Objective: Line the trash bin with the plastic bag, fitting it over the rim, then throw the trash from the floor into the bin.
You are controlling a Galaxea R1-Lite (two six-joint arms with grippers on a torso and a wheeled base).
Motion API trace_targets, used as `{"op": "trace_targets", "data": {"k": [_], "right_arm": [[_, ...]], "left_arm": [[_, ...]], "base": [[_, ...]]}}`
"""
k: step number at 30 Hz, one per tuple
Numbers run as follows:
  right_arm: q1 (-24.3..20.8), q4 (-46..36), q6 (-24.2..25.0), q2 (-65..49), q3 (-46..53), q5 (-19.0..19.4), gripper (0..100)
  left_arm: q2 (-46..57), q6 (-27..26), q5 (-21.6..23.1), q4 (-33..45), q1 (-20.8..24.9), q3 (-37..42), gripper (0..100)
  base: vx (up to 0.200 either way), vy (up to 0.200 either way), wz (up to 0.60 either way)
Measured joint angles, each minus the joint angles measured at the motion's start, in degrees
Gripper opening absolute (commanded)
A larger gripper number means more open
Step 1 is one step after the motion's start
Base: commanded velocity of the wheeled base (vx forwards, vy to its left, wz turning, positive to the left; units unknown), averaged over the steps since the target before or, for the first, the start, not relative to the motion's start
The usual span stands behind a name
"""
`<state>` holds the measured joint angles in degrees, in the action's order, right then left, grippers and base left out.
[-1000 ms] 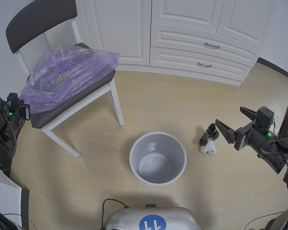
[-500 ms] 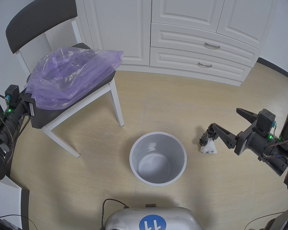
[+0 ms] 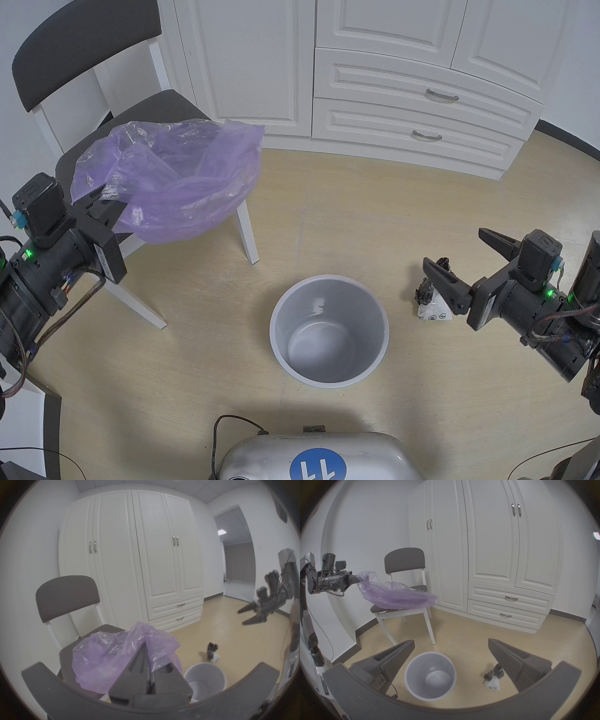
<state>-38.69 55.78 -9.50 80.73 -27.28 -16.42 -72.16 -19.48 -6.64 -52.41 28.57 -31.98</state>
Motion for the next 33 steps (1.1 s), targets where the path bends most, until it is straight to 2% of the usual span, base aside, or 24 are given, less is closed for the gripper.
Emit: {"op": "trace_targets", "data": {"k": [5, 14, 18, 33], "right_arm": [[-4.85, 1.33, 0.9, 2.73, -0.37, -3.78, 100], [-10.07, 9.74, 4.0, 9.33, -1.35, -9.3, 100], [-10.91, 14.31, 5.1, 13.35, -1.55, -9.94, 100], [-11.86, 17.65, 5.6, 18.99, -1.18, -9.98, 100]], "left_arm": [[1.05, 2.71, -2.46, 0.29, 5.6, 0.61, 0], [2.34, 3.21, -2.83, 0.33, 8.47, 1.39, 0], [2.91, 3.21, -2.72, 0.07, 8.87, 1.8, 0], [7.13, 2.55, -2.74, -0.3, 17.46, 4.28, 0]], "base": [[0.0, 0.0, 0.0], [0.0, 0.0, 0.0], [0.0, 0.0, 0.0], [0.0, 0.0, 0.0]]}}
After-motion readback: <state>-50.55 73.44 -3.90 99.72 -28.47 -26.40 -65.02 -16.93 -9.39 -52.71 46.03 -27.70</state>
